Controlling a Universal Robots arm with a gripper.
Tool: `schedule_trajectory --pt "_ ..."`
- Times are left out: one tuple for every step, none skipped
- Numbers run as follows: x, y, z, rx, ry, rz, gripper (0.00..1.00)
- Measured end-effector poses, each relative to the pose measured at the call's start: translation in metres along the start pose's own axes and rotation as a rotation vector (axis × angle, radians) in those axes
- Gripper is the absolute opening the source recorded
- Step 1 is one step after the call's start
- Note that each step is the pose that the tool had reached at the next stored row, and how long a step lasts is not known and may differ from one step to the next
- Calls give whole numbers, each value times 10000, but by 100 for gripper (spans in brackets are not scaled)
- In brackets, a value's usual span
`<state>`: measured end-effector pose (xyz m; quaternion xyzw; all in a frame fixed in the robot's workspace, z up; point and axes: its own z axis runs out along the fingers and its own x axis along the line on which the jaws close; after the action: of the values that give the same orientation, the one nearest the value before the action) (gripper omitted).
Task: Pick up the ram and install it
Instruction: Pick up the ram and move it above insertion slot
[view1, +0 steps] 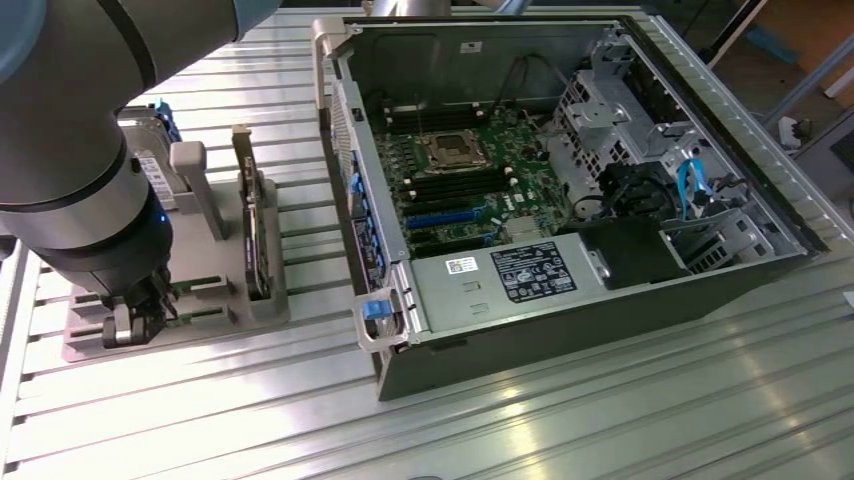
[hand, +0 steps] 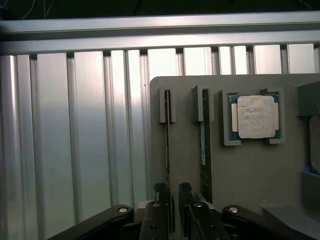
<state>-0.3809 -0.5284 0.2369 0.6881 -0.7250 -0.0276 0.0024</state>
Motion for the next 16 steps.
schedule_trajectory --pt "0 0 1 0 0 0 24" --pt "0 -1 2 2 -2 0 24" --pt "0 0 3 4 -3 0 24" --pt "0 2 3 11 -4 -2 24" --pt "0 5 3 16 -4 -1 24" --pt "0 6 4 21 -5 -1 24" --pt "1 9 4 35 -10 -2 24" --pt "0 10 5 47 -14 -4 24" --pt "0 11 5 55 -15 -5 24" --pt "1 13 5 63 -16 -6 24" --pt "1 13 5 74 -19 -9 24" --pt "1 14 5 86 -22 -12 24" --pt "0 14 5 90 -23 -14 24" --pt "1 15 5 90 -21 -13 24" --pt "1 15 5 90 -22 -14 24" --pt "1 15 8 91 -22 -13 24"
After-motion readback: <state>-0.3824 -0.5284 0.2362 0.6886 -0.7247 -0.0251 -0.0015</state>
